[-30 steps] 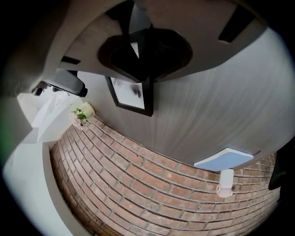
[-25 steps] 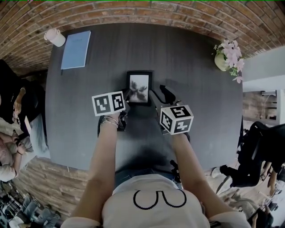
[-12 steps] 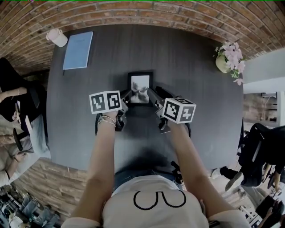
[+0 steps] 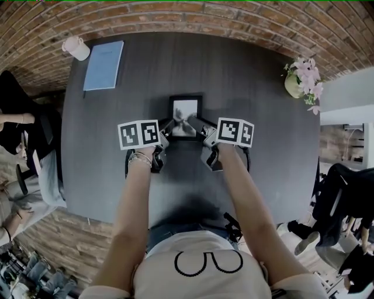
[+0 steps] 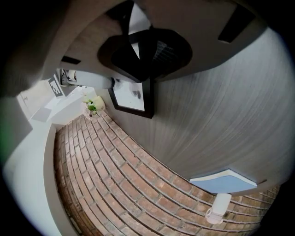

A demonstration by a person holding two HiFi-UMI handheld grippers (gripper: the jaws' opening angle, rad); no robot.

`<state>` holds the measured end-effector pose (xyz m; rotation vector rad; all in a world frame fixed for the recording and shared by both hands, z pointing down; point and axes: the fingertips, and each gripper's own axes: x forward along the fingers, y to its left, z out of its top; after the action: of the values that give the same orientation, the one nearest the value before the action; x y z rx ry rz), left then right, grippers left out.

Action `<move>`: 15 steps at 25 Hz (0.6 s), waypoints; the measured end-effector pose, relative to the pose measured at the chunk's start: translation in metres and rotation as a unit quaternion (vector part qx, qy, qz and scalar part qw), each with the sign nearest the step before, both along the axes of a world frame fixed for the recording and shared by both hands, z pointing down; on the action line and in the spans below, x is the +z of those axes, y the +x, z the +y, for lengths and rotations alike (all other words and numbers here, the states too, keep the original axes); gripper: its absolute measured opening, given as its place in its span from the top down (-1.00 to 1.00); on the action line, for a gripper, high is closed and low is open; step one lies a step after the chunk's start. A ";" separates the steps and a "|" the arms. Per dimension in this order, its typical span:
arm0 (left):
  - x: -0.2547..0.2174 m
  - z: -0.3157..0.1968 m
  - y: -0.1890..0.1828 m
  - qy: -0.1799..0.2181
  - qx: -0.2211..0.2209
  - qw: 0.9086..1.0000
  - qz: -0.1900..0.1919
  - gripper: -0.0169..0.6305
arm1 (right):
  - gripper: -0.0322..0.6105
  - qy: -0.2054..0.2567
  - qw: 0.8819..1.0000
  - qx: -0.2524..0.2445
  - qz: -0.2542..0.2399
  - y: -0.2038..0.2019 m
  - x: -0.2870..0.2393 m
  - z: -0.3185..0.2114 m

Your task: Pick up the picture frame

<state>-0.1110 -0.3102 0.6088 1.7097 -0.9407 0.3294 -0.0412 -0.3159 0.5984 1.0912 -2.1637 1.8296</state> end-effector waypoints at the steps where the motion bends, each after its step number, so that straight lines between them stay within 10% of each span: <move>1: 0.000 0.000 0.000 0.000 0.001 1.000 0.000 0.73 | 0.36 -0.009 1.000 0.002 -0.014 -0.002 0.001 -0.001; 15: -0.001 0.001 0.000 -0.002 0.007 1.000 0.006 0.73 | 0.81 -0.052 0.994 -0.007 -0.094 -0.016 0.000 -0.001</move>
<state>-0.1108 -0.3095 0.6082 1.7132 -0.9199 0.3291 -0.0576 -0.3172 0.5989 0.9147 -2.1376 2.0894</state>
